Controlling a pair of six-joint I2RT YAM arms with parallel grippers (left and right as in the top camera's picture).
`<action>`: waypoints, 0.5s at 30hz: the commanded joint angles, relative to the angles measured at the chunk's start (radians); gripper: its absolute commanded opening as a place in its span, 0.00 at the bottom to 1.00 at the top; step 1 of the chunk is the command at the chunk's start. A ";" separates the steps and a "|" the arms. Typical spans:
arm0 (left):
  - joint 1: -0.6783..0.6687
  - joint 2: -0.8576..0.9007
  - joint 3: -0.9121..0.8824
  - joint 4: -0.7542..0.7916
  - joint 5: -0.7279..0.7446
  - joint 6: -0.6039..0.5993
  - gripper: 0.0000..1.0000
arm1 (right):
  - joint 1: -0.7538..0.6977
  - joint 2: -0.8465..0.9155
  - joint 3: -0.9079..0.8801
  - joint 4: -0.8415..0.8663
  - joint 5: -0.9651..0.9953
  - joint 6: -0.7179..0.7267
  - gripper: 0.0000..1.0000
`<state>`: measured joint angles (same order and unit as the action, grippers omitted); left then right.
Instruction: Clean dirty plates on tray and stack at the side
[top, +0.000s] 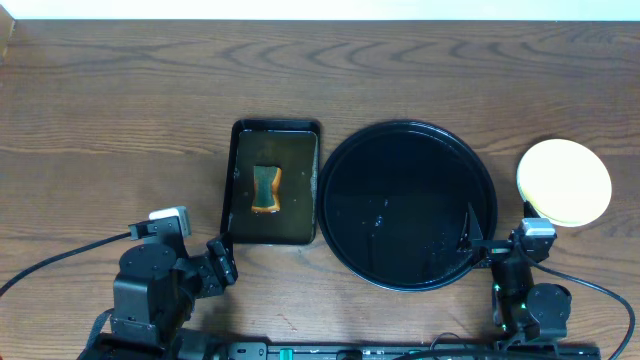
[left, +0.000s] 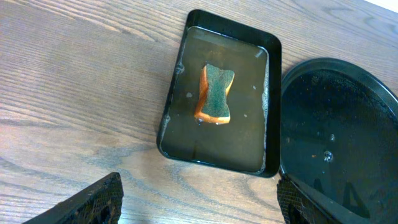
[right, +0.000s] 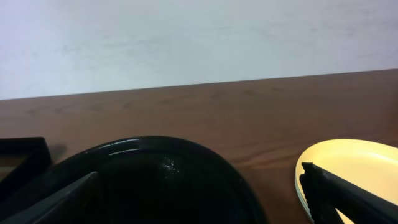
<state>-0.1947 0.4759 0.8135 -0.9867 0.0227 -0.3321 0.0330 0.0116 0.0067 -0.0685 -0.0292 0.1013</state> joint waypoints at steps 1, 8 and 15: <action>-0.003 -0.001 -0.005 0.001 -0.009 0.020 0.80 | -0.016 -0.006 -0.001 -0.003 -0.004 -0.013 0.99; -0.003 -0.001 -0.005 0.001 -0.008 0.020 0.80 | -0.016 -0.006 -0.001 -0.003 -0.005 -0.013 0.99; -0.002 -0.002 -0.005 -0.008 -0.008 0.021 0.80 | -0.016 -0.005 -0.001 -0.003 -0.004 -0.013 0.99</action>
<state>-0.1947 0.4759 0.8135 -0.9867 0.0227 -0.3321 0.0330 0.0116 0.0067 -0.0685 -0.0292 0.1013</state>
